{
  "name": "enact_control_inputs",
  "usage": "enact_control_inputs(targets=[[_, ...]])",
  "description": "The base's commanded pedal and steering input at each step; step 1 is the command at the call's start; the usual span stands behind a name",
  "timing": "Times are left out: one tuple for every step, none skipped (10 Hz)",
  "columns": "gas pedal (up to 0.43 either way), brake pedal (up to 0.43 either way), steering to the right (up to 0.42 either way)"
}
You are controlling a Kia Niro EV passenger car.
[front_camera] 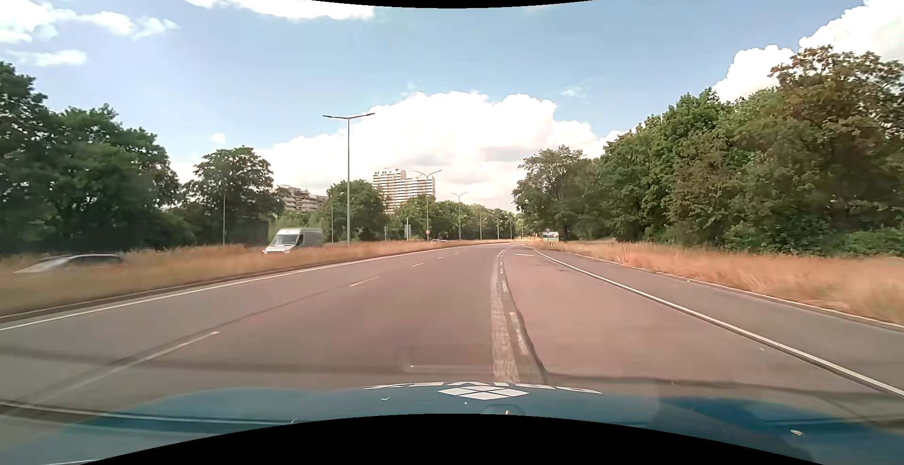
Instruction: Follow the waypoints while adhering to traffic rules and regulations
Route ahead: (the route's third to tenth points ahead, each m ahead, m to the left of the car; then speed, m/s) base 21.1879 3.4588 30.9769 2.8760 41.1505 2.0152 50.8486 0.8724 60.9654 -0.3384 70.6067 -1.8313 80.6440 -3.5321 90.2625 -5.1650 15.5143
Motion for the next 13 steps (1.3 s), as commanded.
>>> enact_control_inputs(targets=[[0.157,0.0,0.005],[0.169,0.0,0.005],[0.169,0.0,0.006],[0.169,0.0,0.006],[0.169,0.0,0.006],[0.169,0.0,0.006],[0.169,0.0,0.006],[0.169,0.0,0.006],[0.169,0.0,0.006],[0.169,0.0,0.006],[0.169,0.0,0.007],[0.169,0.0,0.007],[0.169,0.0,0.007]])
